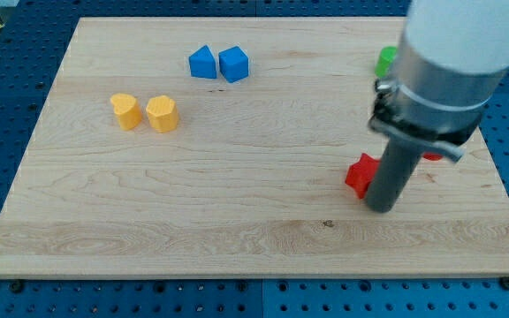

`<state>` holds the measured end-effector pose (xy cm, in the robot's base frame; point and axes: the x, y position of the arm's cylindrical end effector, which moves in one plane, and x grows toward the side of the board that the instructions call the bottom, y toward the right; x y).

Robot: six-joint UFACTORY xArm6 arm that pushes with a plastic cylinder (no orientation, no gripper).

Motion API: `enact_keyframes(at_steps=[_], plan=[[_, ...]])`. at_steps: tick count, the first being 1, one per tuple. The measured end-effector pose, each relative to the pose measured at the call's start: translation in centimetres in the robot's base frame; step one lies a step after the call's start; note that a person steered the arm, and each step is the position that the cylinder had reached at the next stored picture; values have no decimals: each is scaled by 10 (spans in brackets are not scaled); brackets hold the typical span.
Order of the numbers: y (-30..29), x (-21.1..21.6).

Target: Move red star closer to red circle

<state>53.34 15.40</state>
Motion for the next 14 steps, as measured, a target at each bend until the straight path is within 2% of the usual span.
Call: enact_keyframes(at_steps=[1,2,3,4,5,7,8,10,11,12,14], plan=[[24,-41],[15,-31],[-23,21],[-59,45],[-69,22],[48,-59],[55,-61],[-51,-8],[-88,-29],[-80,-71],[-18,-88]])
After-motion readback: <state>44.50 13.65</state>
